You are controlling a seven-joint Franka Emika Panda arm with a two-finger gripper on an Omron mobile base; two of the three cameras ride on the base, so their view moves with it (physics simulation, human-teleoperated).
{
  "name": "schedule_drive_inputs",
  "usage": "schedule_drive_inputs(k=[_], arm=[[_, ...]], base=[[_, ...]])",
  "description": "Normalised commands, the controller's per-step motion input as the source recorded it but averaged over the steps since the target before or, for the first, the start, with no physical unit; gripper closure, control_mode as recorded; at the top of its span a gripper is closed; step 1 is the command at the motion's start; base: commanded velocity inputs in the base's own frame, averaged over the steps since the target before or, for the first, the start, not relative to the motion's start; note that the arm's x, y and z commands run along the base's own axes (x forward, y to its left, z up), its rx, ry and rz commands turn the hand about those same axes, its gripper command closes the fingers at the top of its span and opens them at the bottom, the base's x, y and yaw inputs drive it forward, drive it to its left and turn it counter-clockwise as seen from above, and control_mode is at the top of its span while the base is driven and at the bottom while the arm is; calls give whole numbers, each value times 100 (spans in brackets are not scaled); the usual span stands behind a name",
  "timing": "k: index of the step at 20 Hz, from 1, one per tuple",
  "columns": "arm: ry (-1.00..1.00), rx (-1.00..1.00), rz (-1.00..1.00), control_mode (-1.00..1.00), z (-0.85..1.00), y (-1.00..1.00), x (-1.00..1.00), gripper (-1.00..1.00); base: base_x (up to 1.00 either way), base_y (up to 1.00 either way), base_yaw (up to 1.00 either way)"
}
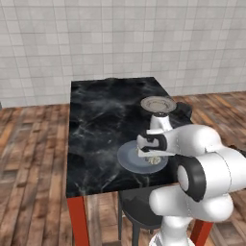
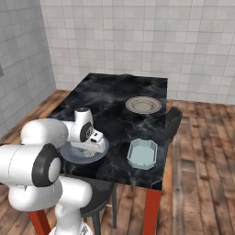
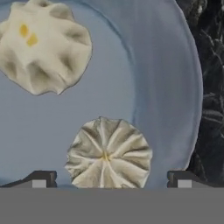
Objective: Place two dumplings into each of the tupperware containers and then place the containers in the fridge.
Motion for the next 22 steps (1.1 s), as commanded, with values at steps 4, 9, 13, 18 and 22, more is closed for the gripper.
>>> schedule_drive_inputs(k=[4,9,13,18,22], arm=[[12,0,0,-100,-24,0,28,-100],[11,0,0,-100,-24,0,19,-100],[12,0,0,-100,-21,0,1,100],[3,0,0,-100,-1,0,0,100],[-2,0,1,-100,26,-26,4,100]], base=[[0,0,0],[0,0,0],[0,0,0],[0,0,0],[0,0,0]])
